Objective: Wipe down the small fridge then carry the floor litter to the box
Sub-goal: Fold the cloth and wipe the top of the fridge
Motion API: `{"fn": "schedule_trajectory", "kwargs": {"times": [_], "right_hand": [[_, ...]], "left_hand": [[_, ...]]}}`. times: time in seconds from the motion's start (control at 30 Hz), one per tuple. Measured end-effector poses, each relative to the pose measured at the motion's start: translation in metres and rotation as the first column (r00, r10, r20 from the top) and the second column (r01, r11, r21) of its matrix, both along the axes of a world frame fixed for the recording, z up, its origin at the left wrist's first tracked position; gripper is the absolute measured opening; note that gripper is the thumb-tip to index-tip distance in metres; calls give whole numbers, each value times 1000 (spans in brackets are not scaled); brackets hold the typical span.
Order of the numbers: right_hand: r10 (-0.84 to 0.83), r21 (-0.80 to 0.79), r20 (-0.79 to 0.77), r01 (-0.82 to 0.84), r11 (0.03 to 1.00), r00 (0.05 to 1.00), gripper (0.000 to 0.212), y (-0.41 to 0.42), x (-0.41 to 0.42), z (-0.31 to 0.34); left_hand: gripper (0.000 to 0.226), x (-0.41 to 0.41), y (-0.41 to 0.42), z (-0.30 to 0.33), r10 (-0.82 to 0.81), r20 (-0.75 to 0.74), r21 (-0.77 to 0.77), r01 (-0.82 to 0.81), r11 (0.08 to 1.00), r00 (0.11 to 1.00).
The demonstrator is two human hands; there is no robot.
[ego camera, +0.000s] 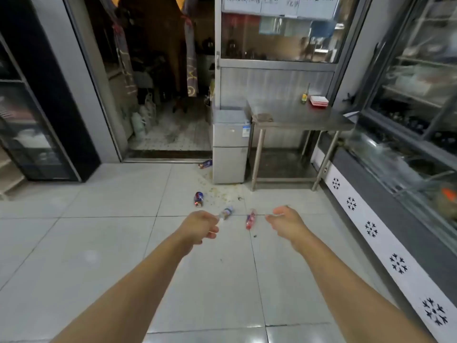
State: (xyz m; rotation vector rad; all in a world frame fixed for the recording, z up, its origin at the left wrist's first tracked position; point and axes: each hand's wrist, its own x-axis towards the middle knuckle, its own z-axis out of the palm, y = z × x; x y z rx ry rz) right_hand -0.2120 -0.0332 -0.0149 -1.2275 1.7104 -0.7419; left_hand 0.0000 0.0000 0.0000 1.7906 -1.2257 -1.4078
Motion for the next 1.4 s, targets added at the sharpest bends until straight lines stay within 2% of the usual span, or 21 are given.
{"fn": "schedule_trajectory", "kwargs": {"times": [0.07,0.17,0.23,0.5,0.73,0.97,1.23,1.4], "right_hand": [[-22,1,-30,22,1000,999,10,-12,8,2],[-22,20,5,22,1000,1000,38,-33,17,2],[-8,17,-11,8,1000,1000,48,-48,20,-1],[-10,-30,-33,9,1000,999,58,-172,14,-12],[45,-32,-20,-45,998,999,59,-325,3,-14],[57,-18,-5,-57,998,998,59,-462,8,-9],[4,3,-40,-3,1000,999,56,-628,26,-25],[-52,57,-71,56,997,996,55,-723,27,-28]], "left_hand": [[17,4,-12,0,-11,11,-2,11,1000,1000],[17,9,-30,-1,-6,-3,15,6,1000,1000],[20,10,-43,-3,-16,4,28,15,999,1000],[13,-7,-163,-1,-50,57,43,48,998,997],[22,-22,-308,3,-8,81,44,4,999,997],[8,-13,-448,4,11,72,32,-14,999,997],[8,9,-625,-5,-67,47,-11,68,998,997],[15,11,-744,-6,-137,76,13,136,991,988]]}}
